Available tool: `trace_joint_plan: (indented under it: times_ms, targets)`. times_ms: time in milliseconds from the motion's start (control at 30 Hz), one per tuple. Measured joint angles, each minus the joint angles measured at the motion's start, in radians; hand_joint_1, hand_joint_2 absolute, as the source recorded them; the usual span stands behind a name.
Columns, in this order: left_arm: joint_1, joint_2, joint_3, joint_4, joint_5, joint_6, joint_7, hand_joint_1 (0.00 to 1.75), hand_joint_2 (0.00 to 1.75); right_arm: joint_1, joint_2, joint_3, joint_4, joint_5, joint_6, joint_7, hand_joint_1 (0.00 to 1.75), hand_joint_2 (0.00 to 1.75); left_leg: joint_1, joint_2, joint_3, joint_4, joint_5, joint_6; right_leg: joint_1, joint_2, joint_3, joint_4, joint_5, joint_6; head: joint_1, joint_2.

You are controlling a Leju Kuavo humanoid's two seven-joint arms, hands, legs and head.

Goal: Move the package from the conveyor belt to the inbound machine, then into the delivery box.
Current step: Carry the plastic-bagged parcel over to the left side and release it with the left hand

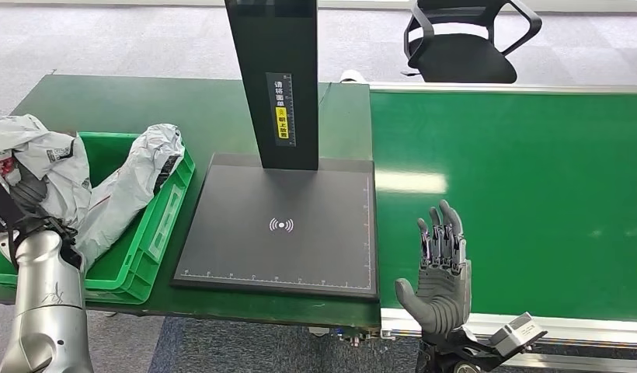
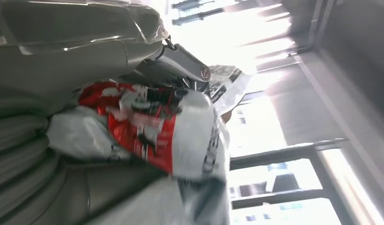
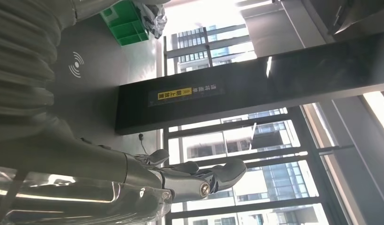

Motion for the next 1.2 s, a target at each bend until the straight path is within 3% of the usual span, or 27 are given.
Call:
trace_joint_plan:
  times_ms: [133,167,233,367,567,767,1000,1200]
  targets:
    - [-0.021,0.034,0.035,0.128,-0.053,0.022,0.043,0.31,1.75,0.006,0.002,-0.003,-0.004,-0.001,0.000,0.002,0.00,1.75,0.000,0.000,0.000,0.000,0.000,0.000,0.000,0.000,-0.001,0.000,0.000,0.000,0.000,0.000]
    - [-0.023,0.041,0.042,0.162,-0.067,0.024,0.046,0.25,1.75,0.009,0.002,-0.004,-0.007,-0.001,0.000,0.002,0.00,1.75,0.000,0.000,0.000,0.000,0.000,0.000,0.000,0.000,-0.001,0.000,0.000,0.000,0.000,0.000]
    - [-0.028,0.052,0.051,0.219,-0.090,0.029,0.046,0.23,1.75,0.013,0.003,-0.007,-0.014,-0.001,0.000,0.003,0.00,1.75,0.000,0.000,0.000,0.000,0.000,0.000,0.000,0.000,-0.001,0.000,0.000,0.000,0.000,0.000]
    - [-0.051,0.060,0.064,0.293,-0.110,0.040,0.042,0.00,1.75,0.014,0.008,-0.013,-0.023,-0.002,-0.001,0.015,0.00,1.75,0.000,-0.002,0.002,0.000,0.000,0.000,0.000,-0.001,0.001,0.000,0.000,0.000,-0.001,0.000]
    - [-0.049,0.050,0.074,0.292,-0.100,-0.025,0.018,0.00,1.75,0.013,0.012,-0.019,-0.026,-0.003,-0.006,0.028,0.00,1.75,0.000,-0.003,0.005,0.000,0.000,0.000,0.000,-0.001,0.004,0.000,0.000,-0.001,-0.001,0.000]
    - [0.053,-0.030,0.047,0.078,-0.030,-0.087,0.006,0.00,1.75,0.012,0.016,-0.021,-0.026,-0.006,-0.015,0.030,0.00,1.75,0.000,-0.001,0.004,0.000,0.000,-0.001,0.000,0.000,0.003,0.000,0.000,-0.001,-0.001,0.000]
    - [0.291,-0.178,-0.096,-0.410,0.123,-0.068,-0.043,0.00,1.75,0.013,0.017,-0.027,-0.026,-0.011,-0.033,0.030,0.00,1.75,-0.001,-0.001,-0.001,0.000,-0.001,0.000,-0.001,0.000,-0.001,-0.001,0.000,0.000,-0.001,0.000]
    - [0.376,-0.221,-0.213,-0.621,0.138,-0.038,-0.048,0.00,1.75,0.013,0.017,-0.034,-0.026,-0.012,-0.033,0.030,0.00,1.75,0.000,-0.002,-0.001,0.000,-0.001,0.000,0.000,0.000,-0.001,-0.001,0.000,-0.001,-0.001,0.000]
